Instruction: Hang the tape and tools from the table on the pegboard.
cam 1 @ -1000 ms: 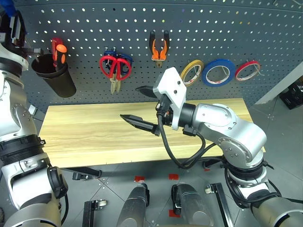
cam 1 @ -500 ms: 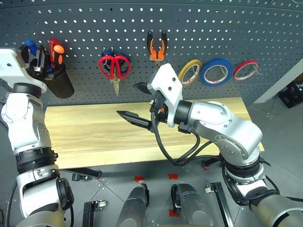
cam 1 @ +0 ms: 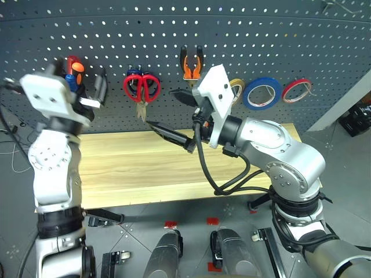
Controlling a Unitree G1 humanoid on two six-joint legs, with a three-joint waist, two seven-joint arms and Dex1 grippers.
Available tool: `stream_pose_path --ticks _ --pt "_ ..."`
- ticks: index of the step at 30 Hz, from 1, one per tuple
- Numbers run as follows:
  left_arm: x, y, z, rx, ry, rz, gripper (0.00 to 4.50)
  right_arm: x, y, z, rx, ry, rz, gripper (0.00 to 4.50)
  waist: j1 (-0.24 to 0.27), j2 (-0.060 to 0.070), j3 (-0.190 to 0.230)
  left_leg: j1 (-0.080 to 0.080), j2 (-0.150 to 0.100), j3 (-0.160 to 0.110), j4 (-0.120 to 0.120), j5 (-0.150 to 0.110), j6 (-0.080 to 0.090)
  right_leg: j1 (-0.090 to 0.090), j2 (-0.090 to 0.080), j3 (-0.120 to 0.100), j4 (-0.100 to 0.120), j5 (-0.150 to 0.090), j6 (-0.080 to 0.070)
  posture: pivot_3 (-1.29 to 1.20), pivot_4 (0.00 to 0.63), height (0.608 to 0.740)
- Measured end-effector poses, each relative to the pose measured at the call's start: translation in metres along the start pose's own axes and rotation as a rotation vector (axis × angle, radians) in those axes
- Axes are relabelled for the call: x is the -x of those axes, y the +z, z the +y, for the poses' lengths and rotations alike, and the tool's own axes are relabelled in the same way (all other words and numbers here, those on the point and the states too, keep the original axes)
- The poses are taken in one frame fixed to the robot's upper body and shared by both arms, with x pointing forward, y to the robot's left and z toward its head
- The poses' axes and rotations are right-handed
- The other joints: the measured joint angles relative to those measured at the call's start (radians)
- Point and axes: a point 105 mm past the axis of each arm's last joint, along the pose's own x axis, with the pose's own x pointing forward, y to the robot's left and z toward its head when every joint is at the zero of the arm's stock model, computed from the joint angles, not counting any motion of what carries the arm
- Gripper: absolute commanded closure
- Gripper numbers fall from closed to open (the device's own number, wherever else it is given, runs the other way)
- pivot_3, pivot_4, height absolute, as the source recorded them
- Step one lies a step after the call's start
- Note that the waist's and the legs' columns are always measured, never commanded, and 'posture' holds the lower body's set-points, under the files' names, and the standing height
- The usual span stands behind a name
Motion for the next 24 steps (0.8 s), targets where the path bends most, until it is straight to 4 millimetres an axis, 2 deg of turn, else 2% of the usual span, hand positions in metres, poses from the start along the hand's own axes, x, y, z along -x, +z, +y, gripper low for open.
stream_pose_path --ticks 2,4,6,7,9,10,14,18,24 --pt "0.013 -0.022 -0.006 0.022 0.001 0.122 0.25 0.005 -0.007 -0.003 -0.013 -0.010 0.011 0.00 0.002 0.002 -0.004 0.002 0.000 0.000 0.000 0.001 0.000 0.001 0.000 0.000 0.001 0.000 -0.001 -0.02 0.171 0.740" --pt "0.031 -0.060 -0.011 0.055 0.042 0.325 0.25 0.014 -0.021 -0.009 -0.023 -0.044 0.039 0.00 0.009 0.006 -0.017 0.003 0.000 0.000 -0.001 0.000 0.001 0.003 0.000 0.000 0.001 0.000 -0.001 -0.02 0.168 0.740" --pt "0.052 -0.095 -0.011 0.034 0.090 0.519 0.25 0.026 -0.043 -0.021 -0.005 -0.132 0.091 0.00 0.015 0.005 -0.021 0.006 0.000 0.000 -0.001 -0.001 0.004 0.005 0.000 0.000 0.001 0.000 -0.001 -0.02 0.165 0.740" --pt "0.060 -0.106 -0.011 0.026 0.102 0.581 0.25 0.032 -0.057 -0.029 0.002 -0.191 0.124 0.00 0.018 0.005 -0.021 0.007 0.000 0.000 0.000 -0.001 0.004 0.007 0.000 0.000 0.001 0.001 -0.001 -0.02 0.164 0.740" --pt "0.064 -0.111 -0.013 0.046 0.110 0.608 0.25 0.045 -0.087 -0.046 0.025 -0.335 0.180 0.00 0.026 0.005 -0.023 0.009 0.000 0.000 -0.001 0.001 0.003 0.008 0.000 0.000 0.001 0.002 -0.002 -0.02 0.156 0.740" --pt "0.064 -0.111 -0.013 0.077 0.111 0.599 0.25 0.053 -0.108 -0.054 0.023 -0.421 0.220 0.00 0.029 0.005 -0.025 0.012 0.000 0.000 -0.001 0.001 0.003 0.012 0.000 0.000 0.001 0.002 -0.002 -0.02 0.154 0.740" --pt "0.063 -0.109 -0.019 0.136 0.036 0.577 0.25 0.083 -0.157 -0.072 0.075 -0.684 0.269 0.00 0.031 0.009 -0.037 0.015 0.000 0.001 -0.002 0.003 0.001 0.015 0.000 0.000 -0.001 0.002 -0.002 -0.01 0.138 0.740" --pt "0.065 -0.114 -0.029 0.165 -0.011 0.590 0.25 0.109 -0.187 -0.082 0.010 -0.836 0.268 0.00 0.030 0.010 -0.048 0.018 0.000 0.001 -0.002 0.003 0.000 0.018 0.001 0.001 -0.001 0.002 -0.002 0.00 0.112 0.740" --pt "0.077 -0.132 -0.047 0.202 -0.044 0.636 0.25 0.159 -0.233 -0.096 -0.046 -0.987 0.361 0.00 0.031 0.012 -0.073 0.022 0.001 0.001 -0.004 0.002 0.003 0.020 0.002 0.002 -0.002 0.002 -0.002 0.01 0.089 0.740"
